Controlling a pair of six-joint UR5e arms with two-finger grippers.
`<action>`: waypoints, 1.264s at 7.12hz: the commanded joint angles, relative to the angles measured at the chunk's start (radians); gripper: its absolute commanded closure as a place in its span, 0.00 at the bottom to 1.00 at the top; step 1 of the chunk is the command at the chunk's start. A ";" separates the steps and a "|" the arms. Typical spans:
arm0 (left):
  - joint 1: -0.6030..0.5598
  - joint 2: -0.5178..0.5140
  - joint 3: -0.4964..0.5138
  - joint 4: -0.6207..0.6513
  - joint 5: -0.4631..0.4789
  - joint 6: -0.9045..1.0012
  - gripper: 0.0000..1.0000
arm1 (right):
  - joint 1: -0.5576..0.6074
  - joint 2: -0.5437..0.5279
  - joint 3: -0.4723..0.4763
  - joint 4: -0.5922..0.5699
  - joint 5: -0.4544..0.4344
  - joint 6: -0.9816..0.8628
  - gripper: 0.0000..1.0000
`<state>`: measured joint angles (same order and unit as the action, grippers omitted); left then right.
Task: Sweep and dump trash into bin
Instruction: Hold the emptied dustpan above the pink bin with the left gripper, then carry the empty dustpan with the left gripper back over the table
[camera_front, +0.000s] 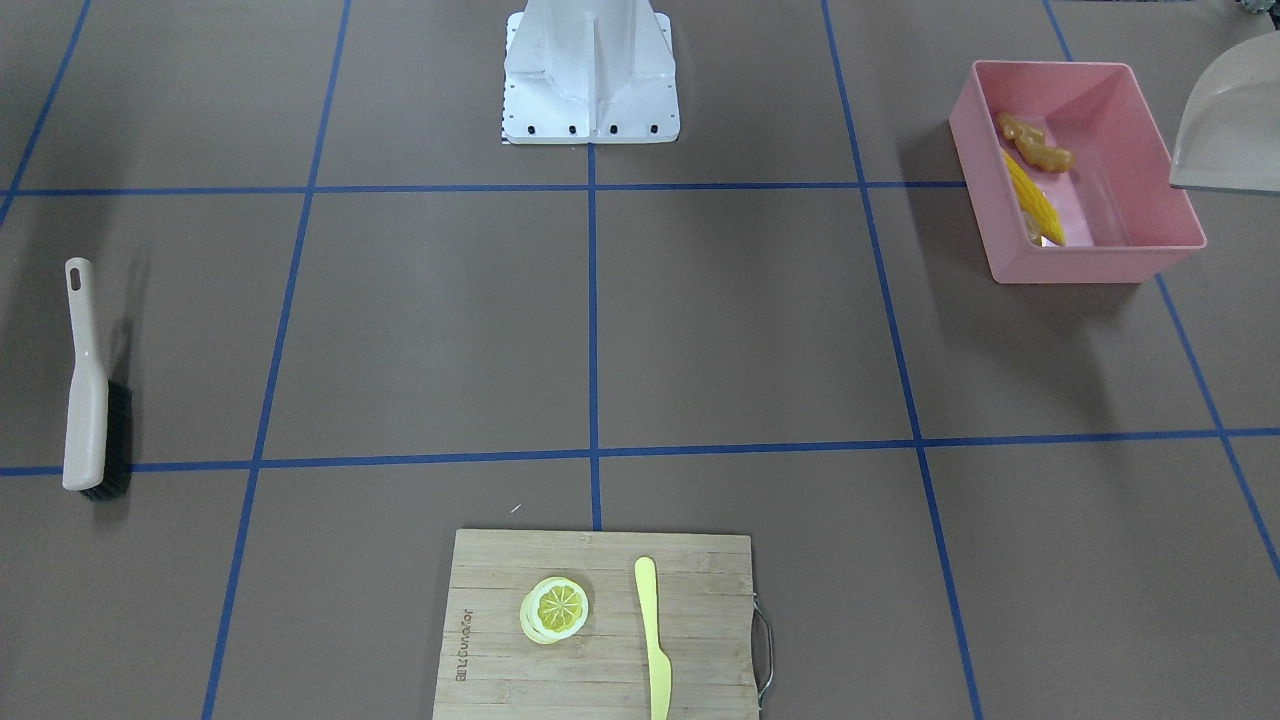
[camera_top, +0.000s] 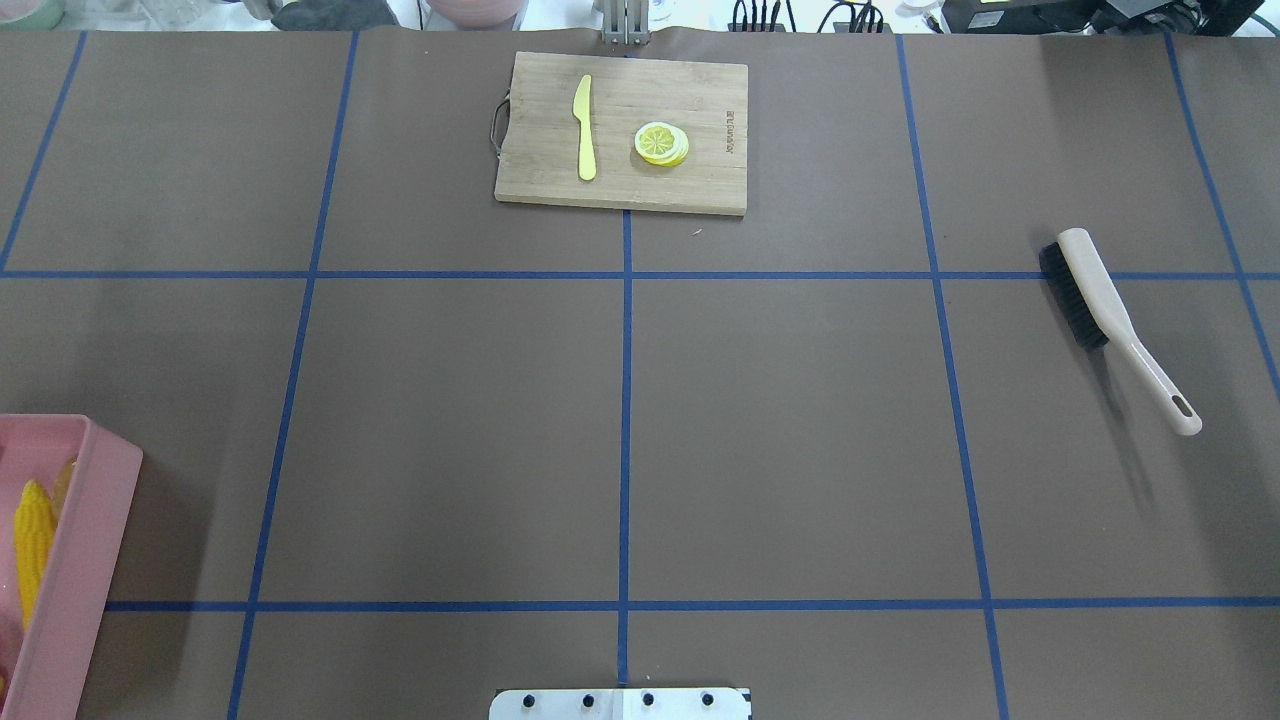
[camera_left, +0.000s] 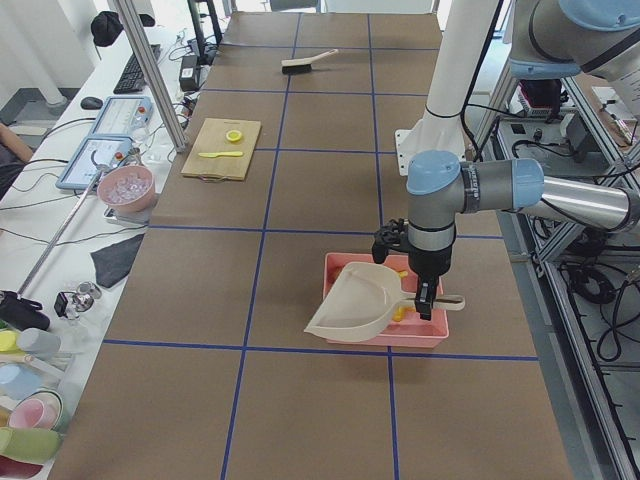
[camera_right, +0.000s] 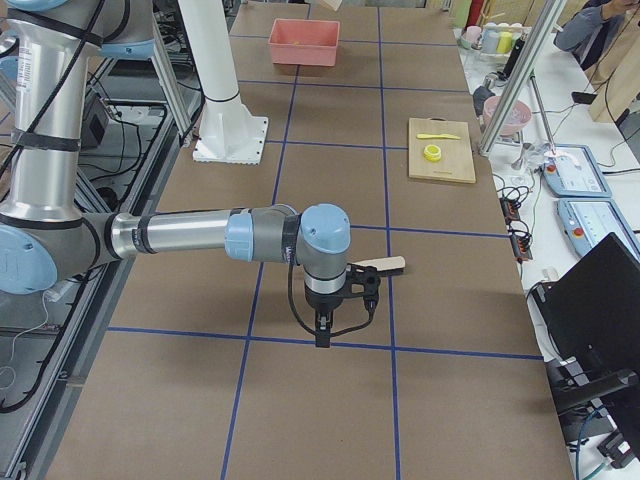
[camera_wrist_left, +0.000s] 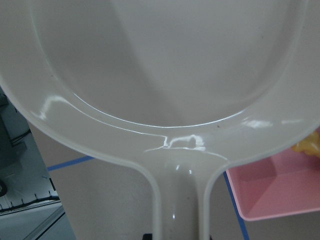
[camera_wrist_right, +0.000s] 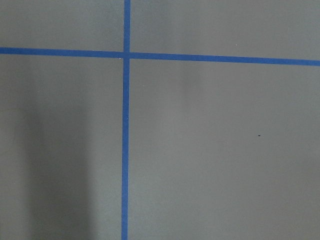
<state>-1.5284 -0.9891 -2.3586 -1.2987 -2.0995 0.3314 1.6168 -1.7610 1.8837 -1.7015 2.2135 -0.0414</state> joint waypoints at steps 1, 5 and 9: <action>-0.013 -0.211 0.161 -0.002 -0.089 -0.002 1.00 | 0.000 0.000 0.000 0.000 0.000 0.000 0.00; 0.086 -0.451 0.271 -0.037 -0.155 0.029 1.00 | 0.000 -0.002 -0.002 -0.001 -0.002 -0.002 0.00; 0.298 -0.558 0.248 -0.069 -0.186 0.069 1.00 | 0.000 -0.002 -0.002 -0.001 -0.002 -0.002 0.00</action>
<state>-1.2916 -1.5178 -2.1014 -1.3497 -2.2845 0.3969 1.6168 -1.7626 1.8822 -1.7027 2.2120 -0.0429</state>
